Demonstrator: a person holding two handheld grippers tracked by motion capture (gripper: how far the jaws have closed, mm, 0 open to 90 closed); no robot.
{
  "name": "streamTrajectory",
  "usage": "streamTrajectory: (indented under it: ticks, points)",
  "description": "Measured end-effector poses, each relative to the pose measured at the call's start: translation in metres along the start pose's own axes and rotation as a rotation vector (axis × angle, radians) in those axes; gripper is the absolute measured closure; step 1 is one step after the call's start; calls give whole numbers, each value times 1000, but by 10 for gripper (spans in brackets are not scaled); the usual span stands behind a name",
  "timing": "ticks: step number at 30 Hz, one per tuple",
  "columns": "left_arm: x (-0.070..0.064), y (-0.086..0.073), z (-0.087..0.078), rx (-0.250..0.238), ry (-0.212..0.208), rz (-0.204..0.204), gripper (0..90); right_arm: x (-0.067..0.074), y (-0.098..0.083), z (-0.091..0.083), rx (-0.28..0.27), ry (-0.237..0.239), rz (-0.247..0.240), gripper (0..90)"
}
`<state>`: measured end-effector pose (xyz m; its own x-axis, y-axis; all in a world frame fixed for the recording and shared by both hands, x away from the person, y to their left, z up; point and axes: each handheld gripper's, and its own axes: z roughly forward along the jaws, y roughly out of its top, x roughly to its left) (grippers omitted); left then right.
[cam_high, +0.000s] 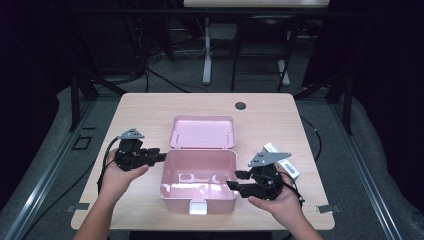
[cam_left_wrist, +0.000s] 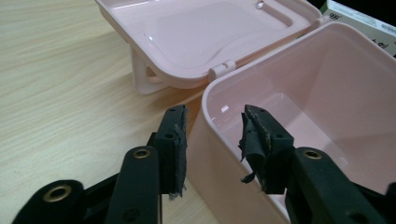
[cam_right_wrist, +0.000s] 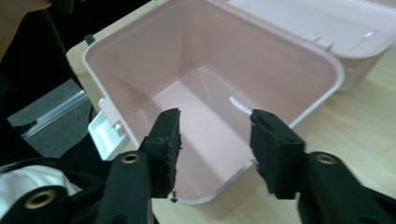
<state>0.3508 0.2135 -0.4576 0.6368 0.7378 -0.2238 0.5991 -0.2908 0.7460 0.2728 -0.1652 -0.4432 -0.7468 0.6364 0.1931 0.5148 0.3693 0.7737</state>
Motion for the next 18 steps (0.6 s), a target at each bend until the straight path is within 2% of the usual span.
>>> streamTrajectory:
  ticks: [2,5,8,9,12,13,14,15,16,17,18]
  points:
    - [1,-1,-5,-5,-4,5,555,-6,8,-8,-11,-38,3,456]
    - [1,-2,-7,-6,1,9,518,-12,13,-13,-23,-49,-5,437]
    - [2,-4,-10,0,21,21,505,-23,21,-21,-37,-54,35,428]
    - [2,-4,-10,0,21,21,500,-23,21,-21,-37,-54,35,428]
    - [6,-4,-15,3,21,22,498,-35,24,-22,10,-69,52,419]
    - [6,-4,-15,3,21,22,498,-35,24,-22,10,-69,52,419]
    - [7,-5,-17,-1,34,20,498,-40,26,-22,46,-79,60,433]
    - [7,-5,-17,-1,34,20,498,-40,26,-22,46,-79,60,433]
    - [8,-5,-18,1,33,18,499,-45,27,-21,80,-94,57,447]
    - [8,-5,-19,-2,34,18,499,-45,27,-21,80,-94,57,447]
    - [9,-4,-21,-1,33,16,498,-51,28,-20,116,-129,45,458]
